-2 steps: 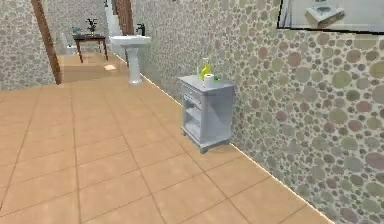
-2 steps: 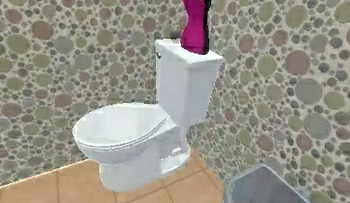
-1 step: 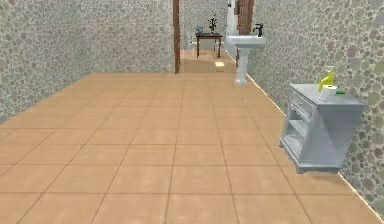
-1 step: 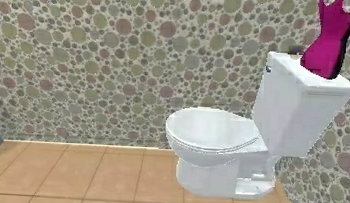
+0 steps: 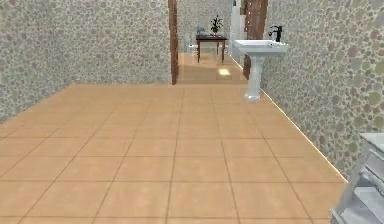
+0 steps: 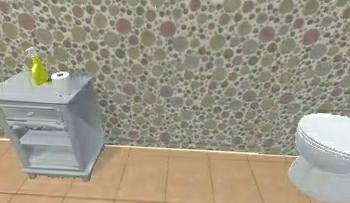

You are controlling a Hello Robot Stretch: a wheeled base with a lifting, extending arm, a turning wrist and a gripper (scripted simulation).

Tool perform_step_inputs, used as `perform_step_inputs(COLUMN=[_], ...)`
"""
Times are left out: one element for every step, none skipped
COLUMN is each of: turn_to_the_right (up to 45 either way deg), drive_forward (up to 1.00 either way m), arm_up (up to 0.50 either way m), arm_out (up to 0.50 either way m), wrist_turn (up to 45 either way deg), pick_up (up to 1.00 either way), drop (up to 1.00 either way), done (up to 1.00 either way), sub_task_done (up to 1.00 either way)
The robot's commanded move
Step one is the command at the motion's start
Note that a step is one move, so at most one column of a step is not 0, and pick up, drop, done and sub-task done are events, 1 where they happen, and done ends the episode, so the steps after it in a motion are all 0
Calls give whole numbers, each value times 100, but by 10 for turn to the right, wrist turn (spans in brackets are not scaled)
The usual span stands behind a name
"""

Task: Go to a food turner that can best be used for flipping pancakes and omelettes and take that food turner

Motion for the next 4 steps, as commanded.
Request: perform_step_inputs(turn_to_the_right=[0,0,0,0], drive_forward=[100,100,100,100], arm_up=[0,0,0,0], arm_out=[0,0,0,0], wrist_turn=[0,0,0,0], pick_up=[0,0,0,0], drop=[0,0,0,0], done=[0,0,0,0], sub_task_done=[0,0,0,0])
